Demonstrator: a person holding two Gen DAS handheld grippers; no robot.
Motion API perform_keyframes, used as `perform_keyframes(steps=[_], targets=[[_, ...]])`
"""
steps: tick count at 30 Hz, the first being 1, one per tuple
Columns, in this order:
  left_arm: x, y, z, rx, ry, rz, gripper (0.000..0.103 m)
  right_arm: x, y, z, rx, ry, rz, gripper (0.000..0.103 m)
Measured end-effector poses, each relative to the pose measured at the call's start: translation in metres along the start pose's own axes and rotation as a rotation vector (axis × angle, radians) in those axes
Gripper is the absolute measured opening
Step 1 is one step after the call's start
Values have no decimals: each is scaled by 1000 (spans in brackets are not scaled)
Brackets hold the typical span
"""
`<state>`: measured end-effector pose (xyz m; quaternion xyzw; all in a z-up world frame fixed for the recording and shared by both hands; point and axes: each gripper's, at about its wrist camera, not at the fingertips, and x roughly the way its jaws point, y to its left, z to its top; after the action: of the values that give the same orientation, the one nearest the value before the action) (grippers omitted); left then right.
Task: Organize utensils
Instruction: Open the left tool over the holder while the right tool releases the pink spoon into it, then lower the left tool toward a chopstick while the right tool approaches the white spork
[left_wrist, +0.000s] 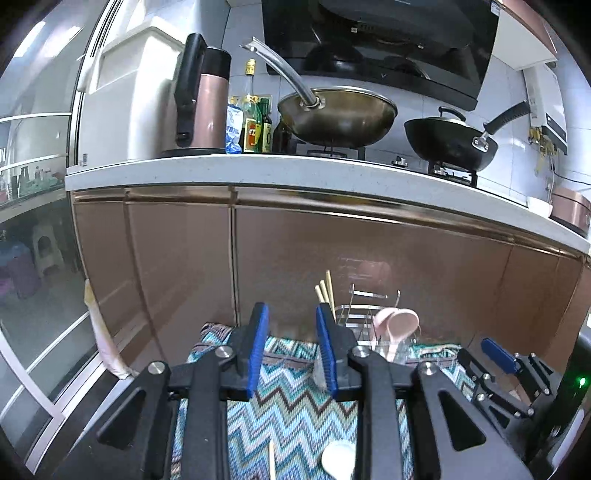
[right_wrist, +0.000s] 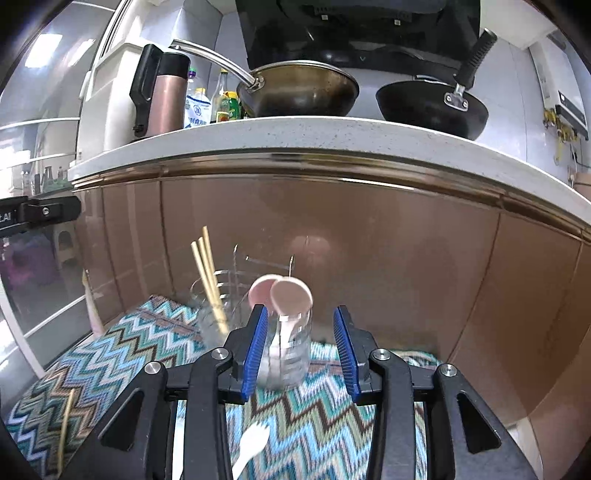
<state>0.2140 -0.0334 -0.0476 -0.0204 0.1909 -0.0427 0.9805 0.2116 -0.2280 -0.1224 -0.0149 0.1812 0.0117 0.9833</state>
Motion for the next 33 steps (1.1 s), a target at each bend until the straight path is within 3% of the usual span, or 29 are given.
perform_keyframes(steps=[17,18,20,21,33], targets=[[-86,19,-28,13,15,79,26,-93,-18,-18,61,45,38,41],[-89,20,-29,15,14,80,27,-97,-18,-20,60,47,41,41],[-95,21,-31,21,9,86,41,-104,-18,-23,57,53,44,42],[-98,22,-32,24,3,93,43,-105,-19,-24,56,56,45,42],[-91,32,-43,42,48,110,43,-107,-31,-44,60,127,41,42]])
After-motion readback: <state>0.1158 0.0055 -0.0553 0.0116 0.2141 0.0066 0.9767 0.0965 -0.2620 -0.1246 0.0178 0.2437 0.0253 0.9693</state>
